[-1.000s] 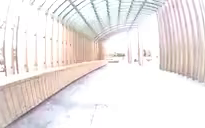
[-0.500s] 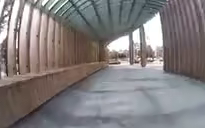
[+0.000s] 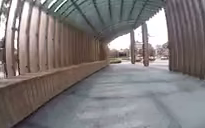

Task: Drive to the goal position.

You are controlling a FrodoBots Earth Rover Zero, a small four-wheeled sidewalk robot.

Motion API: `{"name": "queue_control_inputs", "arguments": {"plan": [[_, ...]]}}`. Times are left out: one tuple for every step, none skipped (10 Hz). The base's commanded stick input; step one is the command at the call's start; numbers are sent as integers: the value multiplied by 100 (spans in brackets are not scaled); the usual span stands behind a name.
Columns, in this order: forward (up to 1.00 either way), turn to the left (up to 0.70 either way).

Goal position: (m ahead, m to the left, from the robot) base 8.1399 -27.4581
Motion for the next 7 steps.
{"name": "queue_control_inputs", "arguments": {"plan": [[70, 0], [70, 0], [70, 0], [70, 0], [70, 0], [9, 0], [0, 0]]}}
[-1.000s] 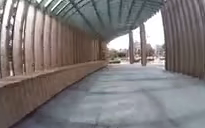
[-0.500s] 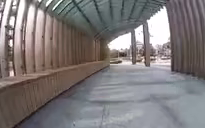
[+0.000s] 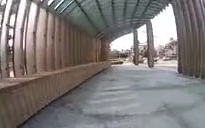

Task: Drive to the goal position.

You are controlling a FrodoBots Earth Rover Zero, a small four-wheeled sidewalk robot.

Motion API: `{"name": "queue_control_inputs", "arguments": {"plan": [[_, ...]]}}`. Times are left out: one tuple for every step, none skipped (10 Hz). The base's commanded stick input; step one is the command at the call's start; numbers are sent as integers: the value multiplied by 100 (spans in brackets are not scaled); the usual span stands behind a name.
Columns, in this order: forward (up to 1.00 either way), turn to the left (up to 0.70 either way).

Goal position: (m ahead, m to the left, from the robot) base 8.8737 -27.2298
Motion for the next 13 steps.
{"name": "queue_control_inputs", "arguments": {"plan": [[0, 0], [0, 0], [0, 0], [0, 0], [0, 0], [0, 0], [0, 0], [0, -40], [31, -55], [70, -35], [70, -35], [70, -35], [70, -35]]}}
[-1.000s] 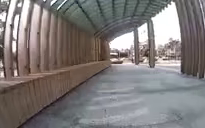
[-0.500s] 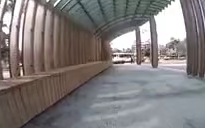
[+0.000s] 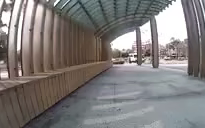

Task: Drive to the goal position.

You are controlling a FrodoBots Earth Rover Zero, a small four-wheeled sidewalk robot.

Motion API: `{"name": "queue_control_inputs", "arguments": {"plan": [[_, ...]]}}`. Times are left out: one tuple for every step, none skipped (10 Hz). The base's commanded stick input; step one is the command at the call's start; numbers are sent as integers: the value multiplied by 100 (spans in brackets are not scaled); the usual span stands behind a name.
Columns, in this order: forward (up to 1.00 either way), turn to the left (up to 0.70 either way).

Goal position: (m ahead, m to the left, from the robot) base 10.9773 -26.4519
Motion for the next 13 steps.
{"name": "queue_control_inputs", "arguments": {"plan": [[70, -35], [70, -35], [70, -35], [70, -35], [70, -35], [70, -35], [70, -35], [70, -35], [70, 0], [70, 0], [70, 0], [70, 0], [70, 0]]}}
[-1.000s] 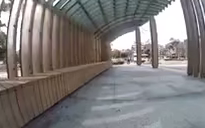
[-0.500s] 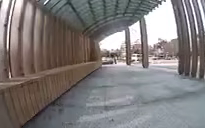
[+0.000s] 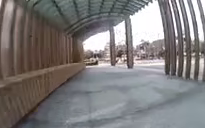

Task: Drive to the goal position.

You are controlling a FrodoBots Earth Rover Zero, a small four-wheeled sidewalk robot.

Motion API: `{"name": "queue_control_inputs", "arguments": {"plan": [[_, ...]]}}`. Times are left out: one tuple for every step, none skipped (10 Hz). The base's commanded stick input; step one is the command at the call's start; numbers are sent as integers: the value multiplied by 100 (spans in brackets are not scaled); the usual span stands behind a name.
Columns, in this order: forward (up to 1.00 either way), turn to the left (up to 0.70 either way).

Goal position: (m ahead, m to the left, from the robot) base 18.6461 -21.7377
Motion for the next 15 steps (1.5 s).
{"name": "queue_control_inputs", "arguments": {"plan": [[70, 0], [70, 0], [70, -31], [70, -35], [70, -19], [70, 0], [70, 0], [70, 0], [70, 0], [70, 0], [70, -14], [70, -35], [70, -35], [70, -35], [70, -35]]}}
